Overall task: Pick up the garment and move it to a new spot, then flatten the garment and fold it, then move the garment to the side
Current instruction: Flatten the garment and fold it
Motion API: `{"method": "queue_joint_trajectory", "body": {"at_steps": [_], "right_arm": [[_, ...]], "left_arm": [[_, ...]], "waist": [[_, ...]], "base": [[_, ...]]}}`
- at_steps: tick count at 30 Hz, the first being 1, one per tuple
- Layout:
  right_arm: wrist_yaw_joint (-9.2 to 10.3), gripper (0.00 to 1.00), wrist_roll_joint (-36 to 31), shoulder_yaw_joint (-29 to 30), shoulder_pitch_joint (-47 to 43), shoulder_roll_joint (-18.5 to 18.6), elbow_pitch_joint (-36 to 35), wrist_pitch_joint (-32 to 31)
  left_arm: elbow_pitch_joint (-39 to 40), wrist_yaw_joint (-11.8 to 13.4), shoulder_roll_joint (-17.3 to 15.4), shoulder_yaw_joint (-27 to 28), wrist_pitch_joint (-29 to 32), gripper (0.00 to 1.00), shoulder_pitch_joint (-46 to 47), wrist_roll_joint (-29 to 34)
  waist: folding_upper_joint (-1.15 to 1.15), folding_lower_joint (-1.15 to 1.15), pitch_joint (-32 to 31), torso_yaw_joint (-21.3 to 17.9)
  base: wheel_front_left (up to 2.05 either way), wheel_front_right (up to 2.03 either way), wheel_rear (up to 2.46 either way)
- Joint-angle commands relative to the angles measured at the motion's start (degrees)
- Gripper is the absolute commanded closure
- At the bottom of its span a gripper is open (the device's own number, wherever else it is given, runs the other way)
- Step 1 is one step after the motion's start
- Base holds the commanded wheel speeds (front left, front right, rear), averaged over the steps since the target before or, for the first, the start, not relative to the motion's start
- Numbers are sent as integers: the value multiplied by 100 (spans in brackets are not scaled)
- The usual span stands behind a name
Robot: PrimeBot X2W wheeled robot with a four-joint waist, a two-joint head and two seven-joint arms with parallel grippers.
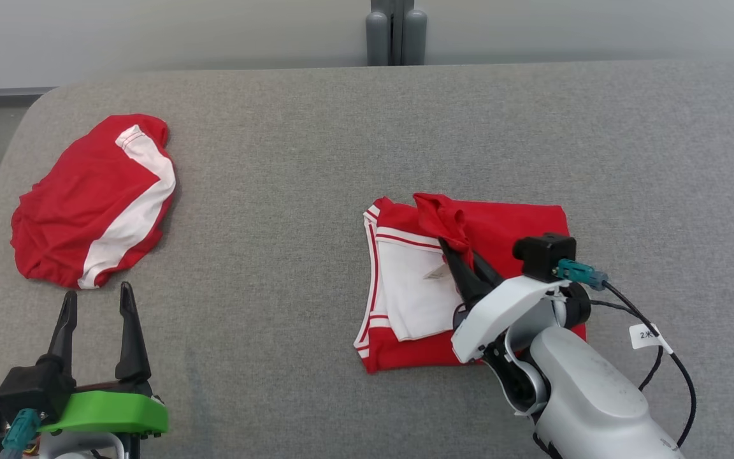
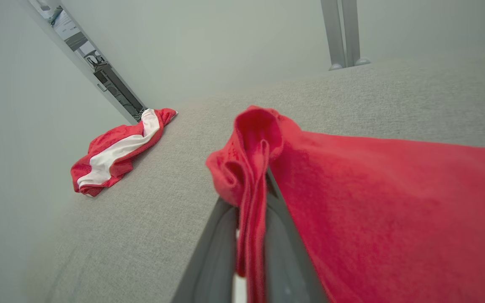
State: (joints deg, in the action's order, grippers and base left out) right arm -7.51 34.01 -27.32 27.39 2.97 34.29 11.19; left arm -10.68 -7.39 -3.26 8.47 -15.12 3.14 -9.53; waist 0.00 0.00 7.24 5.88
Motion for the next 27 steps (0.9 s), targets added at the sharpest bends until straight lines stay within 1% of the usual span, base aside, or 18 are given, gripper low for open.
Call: {"method": "queue_joint_trajectory", "body": {"at_steps": [1,5,11,12,13,15,17,20,24,27], "right_arm": [[5,100,133,-120,85,-2,53,58],[5,100,467,-490,259,-1,224,184],[5,100,730,-789,502,1,584,340],[5,53,743,-822,549,0,650,363],[5,0,774,-844,577,-1,685,374],[6,0,796,-758,637,3,728,403],[5,0,662,-542,710,4,621,399],[5,0,277,-96,623,0,381,399],[5,0,-400,639,392,10,-33,400],[5,0,-851,1138,113,108,-458,400]], "left_arm": [[-18,-18,-10,-20,-2,0,107,-7],[-55,-18,-4,-91,-2,0,156,-23],[-96,-18,4,-130,-2,0,194,-48],[-114,-18,5,-133,-2,0,204,-53],[-122,-18,6,-134,-2,0,210,-57],[-138,-18,7,-132,-2,0,214,-70],[-134,-18,6,-103,-2,0,204,-97],[-130,-18,9,-87,-2,0,160,-119],[-109,-18,0,-51,-2,0,92,-97],[-87,-18,-25,-26,-2,0,43,-77]], "waist": [[0,0,35,81],[0,0,72,177],[0,0,118,242],[0,0,122,249],[0,0,122,251],[0,0,118,243],[0,0,102,203],[0,0,55,130],[0,0,-19,24],[0,0,-65,-56]], "base": [[0,0,0],[0,0,0],[0,0,0],[0,0,0],[0,0,0],[0,0,0],[0,0,0],[0,0,0],[0,0,0],[0,0,0]]}}
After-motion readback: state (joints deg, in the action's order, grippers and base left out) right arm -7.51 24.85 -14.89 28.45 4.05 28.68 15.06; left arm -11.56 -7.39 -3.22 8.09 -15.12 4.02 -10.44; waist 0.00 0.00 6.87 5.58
